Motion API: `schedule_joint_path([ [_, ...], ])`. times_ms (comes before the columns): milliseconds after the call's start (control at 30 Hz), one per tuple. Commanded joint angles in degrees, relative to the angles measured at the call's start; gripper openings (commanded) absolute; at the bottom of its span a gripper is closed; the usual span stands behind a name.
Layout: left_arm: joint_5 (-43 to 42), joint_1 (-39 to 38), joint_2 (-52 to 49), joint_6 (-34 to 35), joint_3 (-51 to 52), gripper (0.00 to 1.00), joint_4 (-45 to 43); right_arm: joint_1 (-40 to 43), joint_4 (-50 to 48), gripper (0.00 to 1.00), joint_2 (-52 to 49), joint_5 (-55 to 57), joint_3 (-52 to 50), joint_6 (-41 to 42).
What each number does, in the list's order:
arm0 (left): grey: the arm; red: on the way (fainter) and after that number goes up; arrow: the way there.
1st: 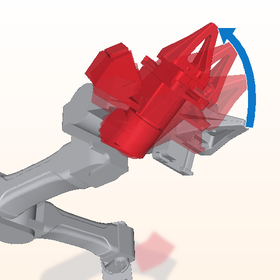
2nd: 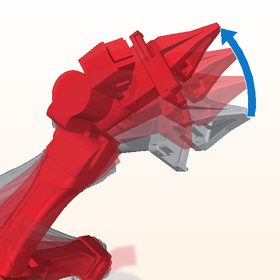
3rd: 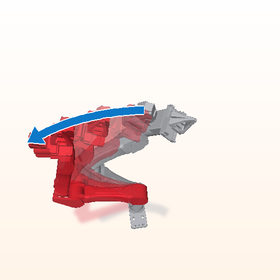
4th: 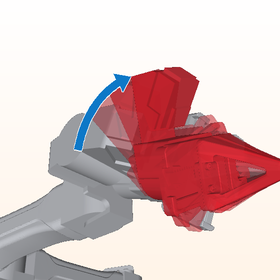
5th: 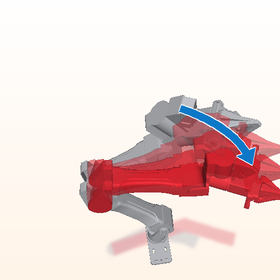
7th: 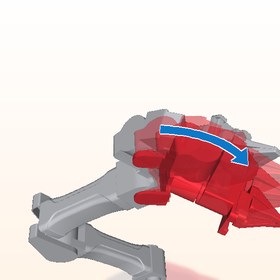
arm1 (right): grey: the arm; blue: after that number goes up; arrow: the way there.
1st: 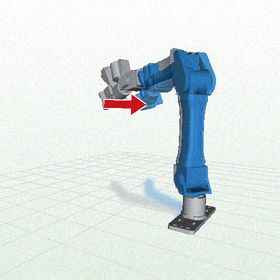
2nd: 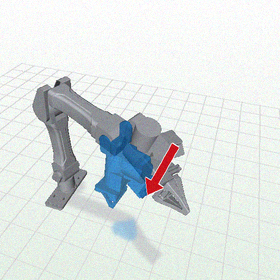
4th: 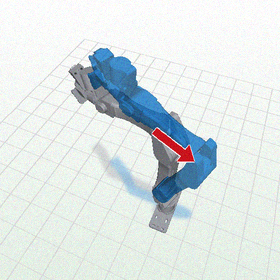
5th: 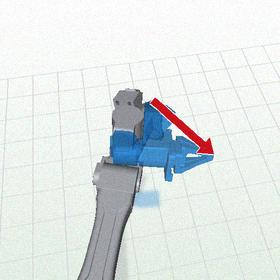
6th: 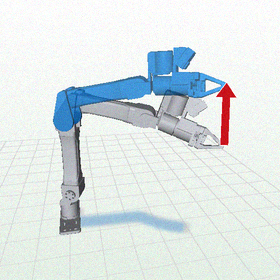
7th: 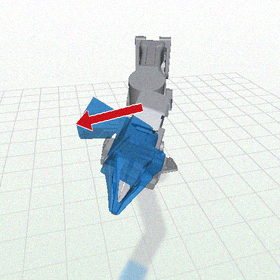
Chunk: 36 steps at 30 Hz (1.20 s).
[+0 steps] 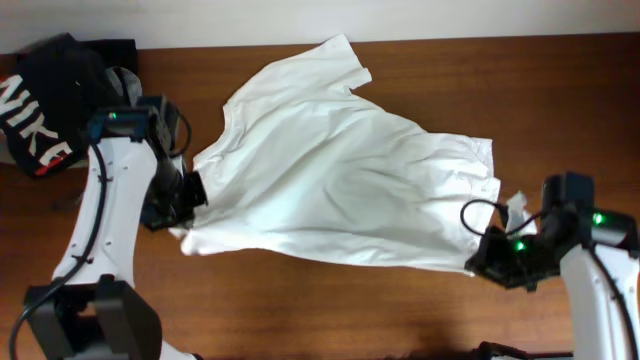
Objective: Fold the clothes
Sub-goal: 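Lift the T-shirt high with both grippers and swing it down flat, then lower the T-shirt onto the table and release with both grippers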
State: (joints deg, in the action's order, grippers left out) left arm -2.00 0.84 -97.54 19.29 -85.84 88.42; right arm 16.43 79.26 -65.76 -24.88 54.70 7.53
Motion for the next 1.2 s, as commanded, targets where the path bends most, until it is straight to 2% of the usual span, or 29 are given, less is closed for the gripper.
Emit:
schedule_joint_path([
  [0, -0.6, 0.2, 8.0, 4.2, 2.4, 0.01, 1.1, 0.1, 1.2, 0.04, 6.8, 5.4, -0.3, 6.2],
  [100, 0.5, 0.2, 18.0, 8.8, 2.4, 0.01, -0.2, 0.1, 5.5, 0.04, 14.2, 5.6, -0.3, 8.0],
  [167, 0.5, 0.2, 22.1, 8.8, 2.4, 0.01, 0.1, 0.1, 7.7, 0.04, 16.9, 5.7, -0.3, 8.0],
  [200, 0.4, 0.1, 23.1, 8.8, 2.4, 0.05, 0.7, 0.1, 7.5, 0.05, 17.4, 5.6, -0.3, 8.1],
  [233, 0.4, 0.0, 23.5, 8.7, 2.4, 0.24, 1.5, 0.1, 7.3, 0.19, 17.4, 5.7, -0.3, 8.4],
  [267, 0.5, 0.0, 23.5, 8.6, 2.5, 0.45, 2.7, 0.1, 7.1, 0.5, 17.2, 5.6, -0.3, 8.5],
  [300, 0.5, 0.0, 23.5, 8.1, 2.6, 0.76, 2.9, 0.1, 6.1, 0.8, 17.2, 5.6, -0.3, 9.5],
  [333, 0.5, 0.0, 23.5, 8.0, 2.6, 0.95, 2.4, 0.1, 4.5, 0.96, 17.1, 5.3, -0.3, 10.8],
  [367, 0.4, 0.0, 23.5, 8.1, 2.6, 0.99, 1.3, 0.1, 2.7, 0.99, 17.0, 4.2, -0.3, 11.0],
  [533, 0.3, 0.0, 23.5, 8.1, 2.6, 0.99, -2.7, 0.1, -4.4, 0.99, 13.5, 3.0, -0.3, 10.8],
  [700, 0.5, 0.0, 22.5, 6.7, 2.6, 0.98, -9.4, 0.1, -10.9, 0.99, 2.5, 3.1, -0.3, 8.8],
  [767, 0.5, 0.0, 20.3, 6.5, 2.6, 0.94, -13.4, 0.1, -14.4, 0.99, -3.3, 3.1, -0.3, 7.7],
  [867, 0.5, 0.0, 15.5, 6.0, 2.6, 0.93, -15.6, 0.1, -18.3, 0.99, -9.3, 3.1, -0.3, 7.7],
  [900, 0.5, 0.0, 13.0, 5.9, 2.6, 0.9, -16.4, 0.1, -19.5, 0.99, -10.8, 3.0, -0.3, 7.7],
  [967, 0.2, -0.1, 7.3, 3.8, 2.6, 0.75, -19.8, 0.1, -23.0, 0.99, -14.1, 3.0, -0.3, 7.7],
  [1000, -0.2, -0.4, 3.9, 1.8, 2.6, 0.56, -22.3, 0.1, -24.7, 0.94, -15.7, 2.8, -0.3, 7.8],
  [1067, -1.2, -1.3, -1.0, -1.4, 2.6, 0.37, -26.2, 0.0, -27.1, 0.62, -17.9, 1.9, -0.3, 7.8],
  [1100, -3.0, -2.2, -4.1, -3.3, 2.6, 0.26, -28.5, 0.0, -28.9, 0.41, -20.2, 0.3, -0.3, 7.7],
  [1133, -5.4, -3.4, -8.0, -5.0, 2.6, 0.21, -31.5, 0.0, -30.0, 0.27, -21.6, -0.2, -0.3, 7.7],
  [1167, -6.4, -4.3, -10.7, -5.3, 2.6, 0.17, -33.6, -0.1, -30.9, 0.19, -22.9, -0.4, -0.3, 7.7],
])
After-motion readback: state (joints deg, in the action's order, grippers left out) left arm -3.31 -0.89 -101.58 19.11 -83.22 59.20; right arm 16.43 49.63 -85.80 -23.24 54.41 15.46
